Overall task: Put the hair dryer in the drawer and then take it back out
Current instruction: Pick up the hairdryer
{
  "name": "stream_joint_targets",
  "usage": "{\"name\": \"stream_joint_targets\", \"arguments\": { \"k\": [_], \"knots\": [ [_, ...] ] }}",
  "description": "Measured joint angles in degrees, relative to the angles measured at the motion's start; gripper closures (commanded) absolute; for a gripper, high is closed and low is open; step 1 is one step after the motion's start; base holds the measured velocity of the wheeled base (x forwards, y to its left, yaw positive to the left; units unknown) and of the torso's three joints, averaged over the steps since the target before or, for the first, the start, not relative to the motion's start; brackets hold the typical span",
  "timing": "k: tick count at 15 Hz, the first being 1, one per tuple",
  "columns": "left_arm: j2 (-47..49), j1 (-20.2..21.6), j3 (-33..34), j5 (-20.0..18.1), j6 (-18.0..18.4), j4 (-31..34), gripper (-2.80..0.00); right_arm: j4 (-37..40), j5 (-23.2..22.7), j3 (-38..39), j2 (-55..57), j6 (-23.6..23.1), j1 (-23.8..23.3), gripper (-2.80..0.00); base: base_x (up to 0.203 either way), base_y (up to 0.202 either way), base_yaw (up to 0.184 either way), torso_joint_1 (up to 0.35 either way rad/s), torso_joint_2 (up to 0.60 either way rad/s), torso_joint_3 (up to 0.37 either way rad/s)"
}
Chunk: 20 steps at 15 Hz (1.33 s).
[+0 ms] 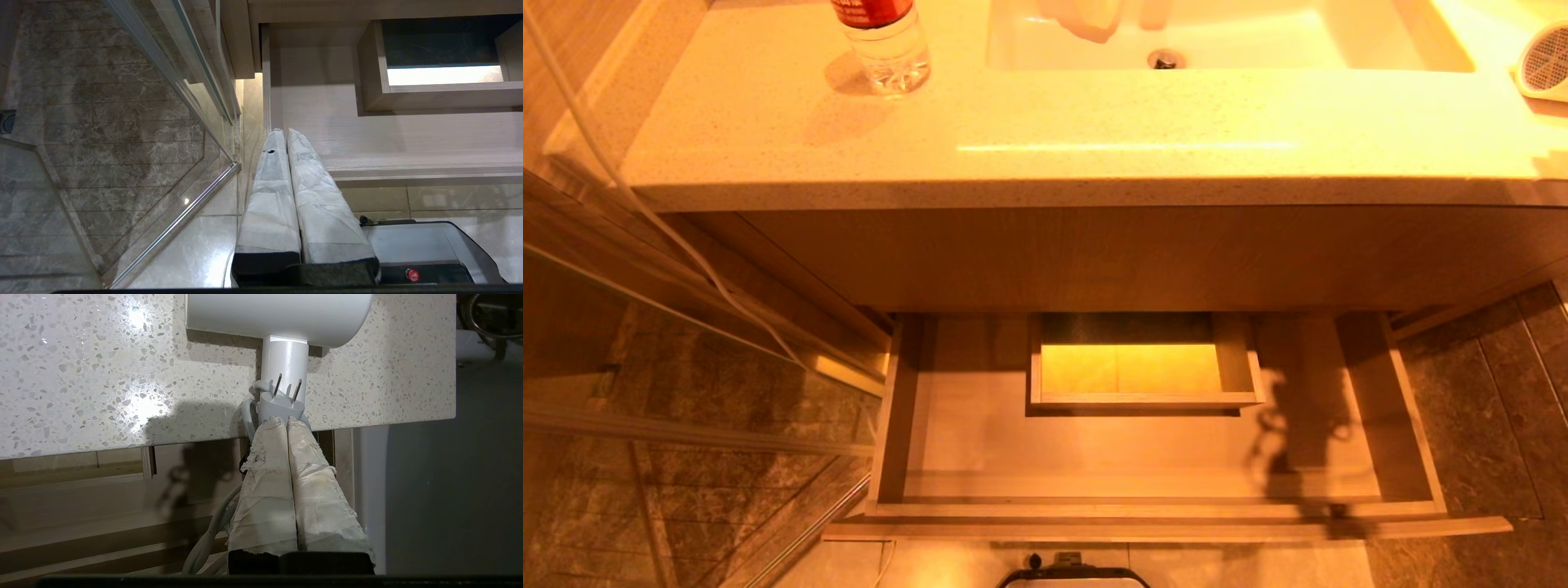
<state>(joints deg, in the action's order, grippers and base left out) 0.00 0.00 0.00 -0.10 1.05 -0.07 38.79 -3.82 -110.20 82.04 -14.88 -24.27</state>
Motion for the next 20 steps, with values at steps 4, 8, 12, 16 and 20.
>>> {"name": "stream_joint_targets", "arguments": {
  "k": [4,8,12,16,20],
  "knots": [
    [0.0,0.0,0.0,0.02,-0.01,0.05,0.0,1.0,0.18,0.65,-2.56,-2.72,0.0,0.0,0.0,0.0,0.0,0.0,0.0,0.0],
    [0.0,0.0,0.0,0.0,-0.01,0.02,0.0,5.4,0.44,1.24,-3.05,-2.32,-0.23,0.0,0.0,0.0,0.0,0.0,0.0,0.0],
    [0.0,0.0,0.0,0.0,0.0,0.02,0.0,4.16,0.4,1.12,-2.16,-0.4,-0.73,0.0,0.0,0.0,0.0,0.0,0.0,0.0],
    [0.0,0.0,0.0,0.0,-0.01,0.0,0.0,3.81,0.18,0.11,-0.81,-0.33,-0.72,0.0,0.0,0.0,0.0,0.0,0.0,0.0],
    [0.0,0.0,0.0,0.0,-0.01,0.0,0.0,3.13,0.17,-0.18,0.07,-0.3,-0.72,0.0,0.0,0.0,0.0,0.0,0.0,0.0]
  ]
}}
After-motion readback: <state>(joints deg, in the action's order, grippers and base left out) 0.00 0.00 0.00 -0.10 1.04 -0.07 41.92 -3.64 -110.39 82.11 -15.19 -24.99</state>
